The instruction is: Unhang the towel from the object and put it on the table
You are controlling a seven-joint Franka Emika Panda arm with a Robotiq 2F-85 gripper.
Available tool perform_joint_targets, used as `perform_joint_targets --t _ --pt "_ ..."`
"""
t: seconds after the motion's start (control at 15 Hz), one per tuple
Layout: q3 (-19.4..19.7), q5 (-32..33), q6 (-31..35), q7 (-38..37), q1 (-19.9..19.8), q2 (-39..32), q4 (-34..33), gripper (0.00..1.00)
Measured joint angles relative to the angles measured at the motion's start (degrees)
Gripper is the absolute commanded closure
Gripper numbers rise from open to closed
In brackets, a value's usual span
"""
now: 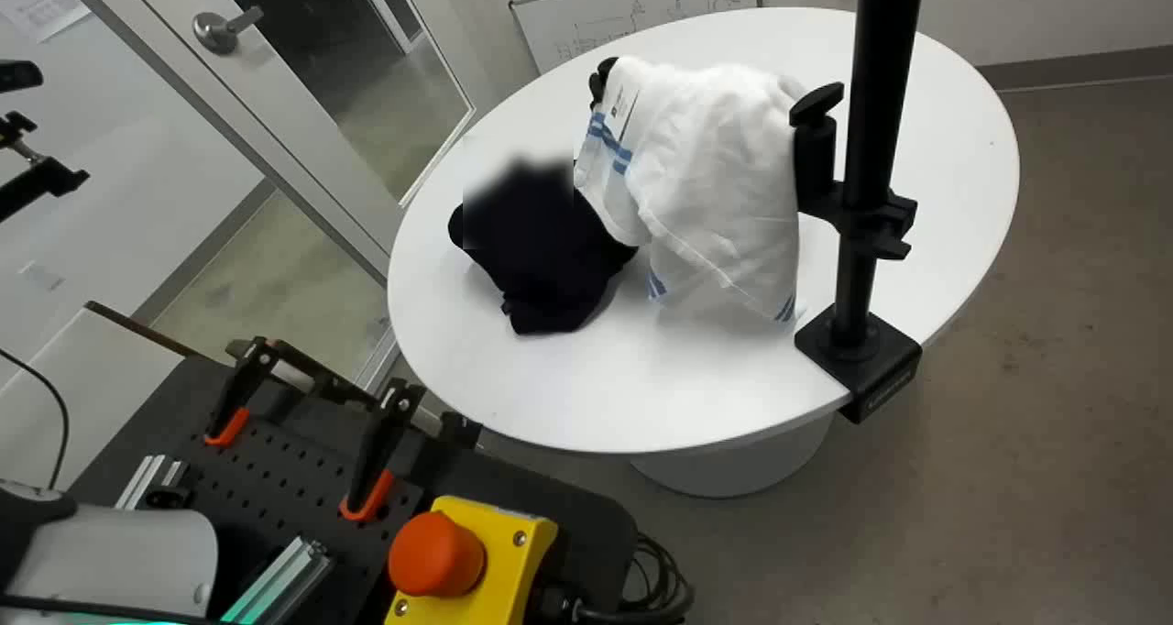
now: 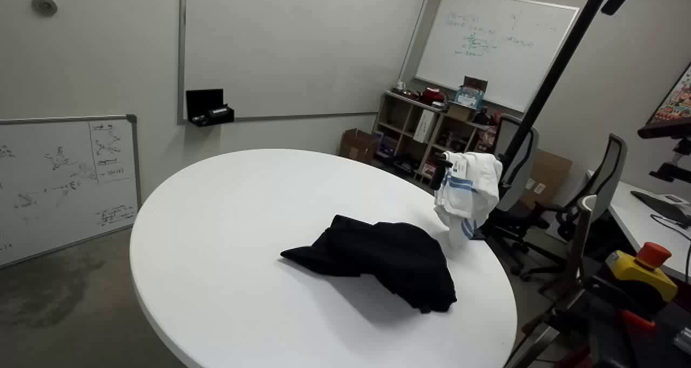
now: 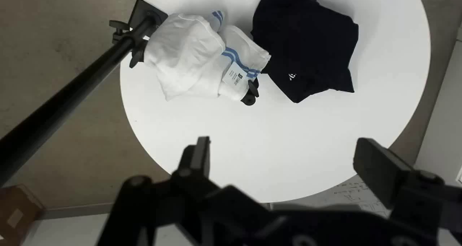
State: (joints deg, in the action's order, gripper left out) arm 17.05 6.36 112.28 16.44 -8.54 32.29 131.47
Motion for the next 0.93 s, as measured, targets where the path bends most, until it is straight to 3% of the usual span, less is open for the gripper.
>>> perform_joint_targets --t 0.53,0.93 --pt "-0.43 -0.03 1.12 -0.89 -0.21 -1.52 0.96 0.0" --pt "-2.03 2.36 9.25 -10.14 -3.22 -7.44 4.45 0.0"
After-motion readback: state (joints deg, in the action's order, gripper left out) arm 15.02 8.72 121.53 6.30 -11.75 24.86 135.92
